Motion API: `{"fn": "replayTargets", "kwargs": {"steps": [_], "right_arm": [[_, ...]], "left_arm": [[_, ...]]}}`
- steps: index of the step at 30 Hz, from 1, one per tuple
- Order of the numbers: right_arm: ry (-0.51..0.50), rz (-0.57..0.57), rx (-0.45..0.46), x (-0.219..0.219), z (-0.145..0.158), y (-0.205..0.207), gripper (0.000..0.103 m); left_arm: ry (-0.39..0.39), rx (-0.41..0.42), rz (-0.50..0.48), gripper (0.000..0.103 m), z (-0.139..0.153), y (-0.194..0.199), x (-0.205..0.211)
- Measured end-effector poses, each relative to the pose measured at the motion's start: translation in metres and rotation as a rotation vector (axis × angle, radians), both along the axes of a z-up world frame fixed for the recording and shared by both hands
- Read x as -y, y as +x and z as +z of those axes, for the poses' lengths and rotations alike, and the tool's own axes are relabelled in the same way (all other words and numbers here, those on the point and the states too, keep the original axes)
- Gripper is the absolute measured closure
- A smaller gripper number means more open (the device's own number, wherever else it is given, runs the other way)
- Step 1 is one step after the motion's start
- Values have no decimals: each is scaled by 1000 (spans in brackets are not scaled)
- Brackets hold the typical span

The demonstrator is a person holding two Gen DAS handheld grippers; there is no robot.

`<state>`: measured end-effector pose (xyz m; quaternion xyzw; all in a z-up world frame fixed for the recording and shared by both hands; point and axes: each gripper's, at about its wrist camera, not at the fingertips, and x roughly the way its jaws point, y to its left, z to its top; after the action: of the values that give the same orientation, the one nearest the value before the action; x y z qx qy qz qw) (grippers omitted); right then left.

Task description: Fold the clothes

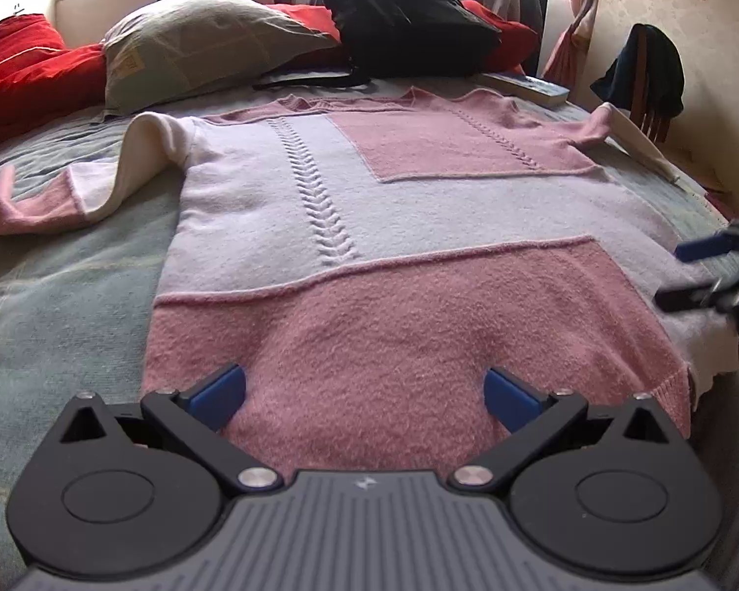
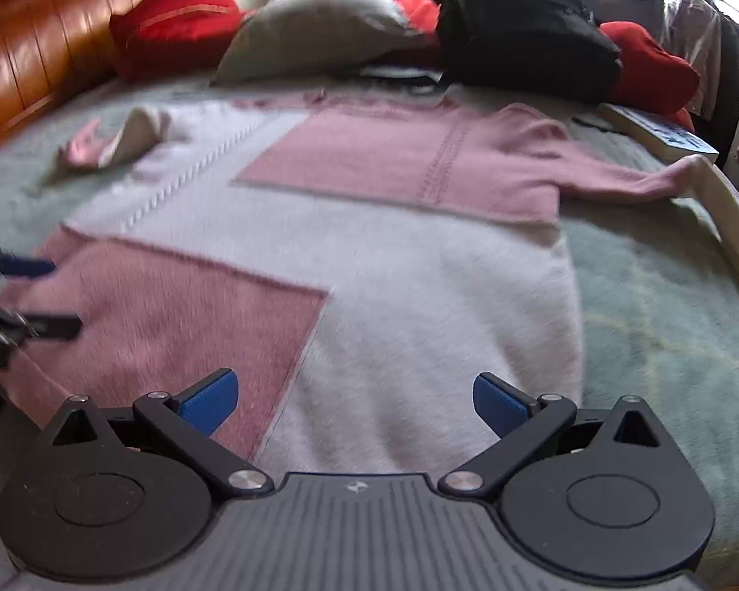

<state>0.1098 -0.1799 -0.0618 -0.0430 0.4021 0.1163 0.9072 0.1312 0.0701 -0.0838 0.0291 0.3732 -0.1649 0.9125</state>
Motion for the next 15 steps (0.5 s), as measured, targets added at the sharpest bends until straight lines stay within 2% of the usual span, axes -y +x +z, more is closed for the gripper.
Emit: {"fn": "replayTargets", "kwargs": {"steps": [5, 10, 15], "right_arm": [[-13, 27, 41, 5, -19, -24, 0], [23, 48, 35, 28, -19, -42, 0], [119, 54, 38, 48, -8, -46, 0]], "left_arm": [[21, -13, 44, 1, 10, -1, 9], [19, 4, 49, 1, 40, 3, 35], [42, 38, 63, 1, 62, 5, 70]]}}
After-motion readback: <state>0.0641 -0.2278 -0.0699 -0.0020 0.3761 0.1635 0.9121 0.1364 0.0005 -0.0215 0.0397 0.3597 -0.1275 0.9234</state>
